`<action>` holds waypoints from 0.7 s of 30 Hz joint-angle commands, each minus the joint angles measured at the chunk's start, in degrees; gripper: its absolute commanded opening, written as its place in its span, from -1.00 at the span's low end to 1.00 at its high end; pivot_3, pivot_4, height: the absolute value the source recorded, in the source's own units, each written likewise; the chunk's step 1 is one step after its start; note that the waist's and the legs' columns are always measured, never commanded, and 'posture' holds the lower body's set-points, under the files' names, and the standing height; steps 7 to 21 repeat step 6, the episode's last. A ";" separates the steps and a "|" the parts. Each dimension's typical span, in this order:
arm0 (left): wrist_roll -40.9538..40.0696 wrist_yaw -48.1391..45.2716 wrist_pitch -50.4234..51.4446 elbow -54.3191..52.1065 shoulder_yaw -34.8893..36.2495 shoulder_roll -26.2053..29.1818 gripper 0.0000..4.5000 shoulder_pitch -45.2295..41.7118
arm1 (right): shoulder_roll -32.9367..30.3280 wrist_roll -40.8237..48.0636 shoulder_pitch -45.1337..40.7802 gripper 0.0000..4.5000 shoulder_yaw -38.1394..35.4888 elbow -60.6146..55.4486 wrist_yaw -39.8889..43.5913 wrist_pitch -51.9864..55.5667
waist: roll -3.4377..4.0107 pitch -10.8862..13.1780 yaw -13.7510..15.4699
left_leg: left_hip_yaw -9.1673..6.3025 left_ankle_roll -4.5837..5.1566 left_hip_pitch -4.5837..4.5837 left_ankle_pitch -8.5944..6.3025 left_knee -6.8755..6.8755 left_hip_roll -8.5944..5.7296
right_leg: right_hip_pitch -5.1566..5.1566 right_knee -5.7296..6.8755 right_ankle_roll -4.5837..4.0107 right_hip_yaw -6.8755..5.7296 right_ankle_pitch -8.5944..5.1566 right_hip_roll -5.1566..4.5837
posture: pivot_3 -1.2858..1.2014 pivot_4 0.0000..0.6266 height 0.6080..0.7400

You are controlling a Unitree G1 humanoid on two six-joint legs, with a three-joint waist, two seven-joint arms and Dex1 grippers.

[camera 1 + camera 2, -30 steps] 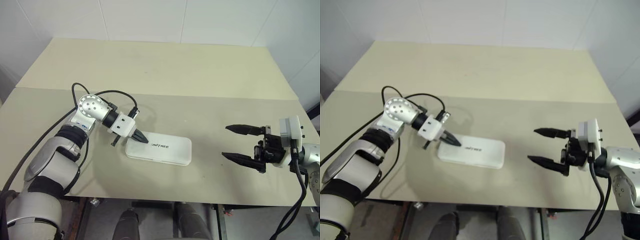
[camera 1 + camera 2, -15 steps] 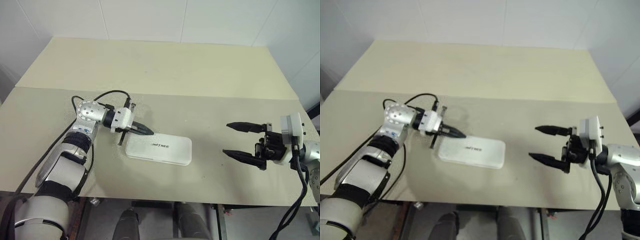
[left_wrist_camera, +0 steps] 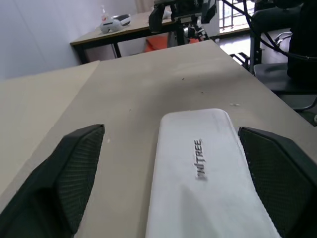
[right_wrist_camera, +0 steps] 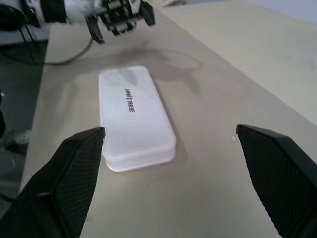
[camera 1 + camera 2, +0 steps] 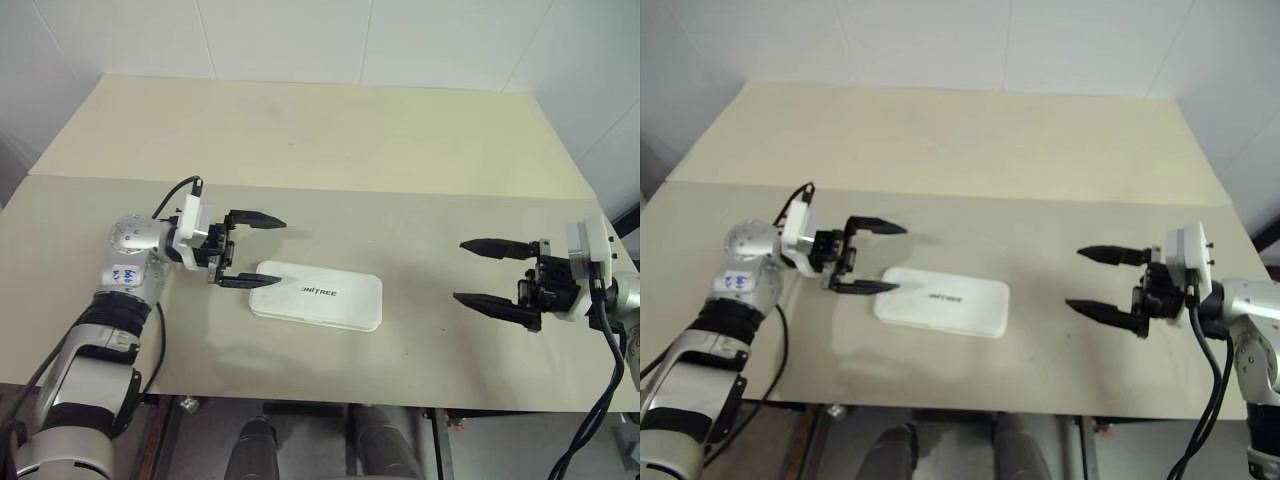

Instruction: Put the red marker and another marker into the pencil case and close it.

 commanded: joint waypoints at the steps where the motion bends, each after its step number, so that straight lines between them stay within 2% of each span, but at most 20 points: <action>1: 1.40 -6.41 -0.35 1.68 3.46 1.78 0.98 -0.74 | 1.80 1.82 1.93 1.00 -0.70 -5.33 -2.86 0.57 | 0.00 0.00 0.10 | 0.00 0.00 0.01 0.00 0.00 0.00 | 0.01 0.00 -0.03 -0.01 -0.02 0.00 | 0.03 -0.52 1.00; 6: 3.28 -6.41 -3.18 2.88 6.91 0.19 0.98 -1.38 | 4.14 2.00 5.80 1.00 -0.84 -8.50 -5.60 0.72 | 0.00 0.00 0.22 | 0.01 -0.03 -0.10 -0.01 -0.02 0.00 | 0.00 -0.09 0.06 -0.01 -0.01 0.00 | 0.03 -0.52 1.00; 21: 3.28 -6.41 -3.18 2.88 6.91 0.19 0.98 -1.38 | 4.14 2.00 5.80 1.00 -0.84 -8.50 -5.60 0.72 | 0.00 0.00 0.22 | 0.01 -0.03 -0.10 -0.01 -0.02 0.00 | 0.00 -0.09 0.06 -0.01 -0.01 0.00 | 0.03 -0.52 1.00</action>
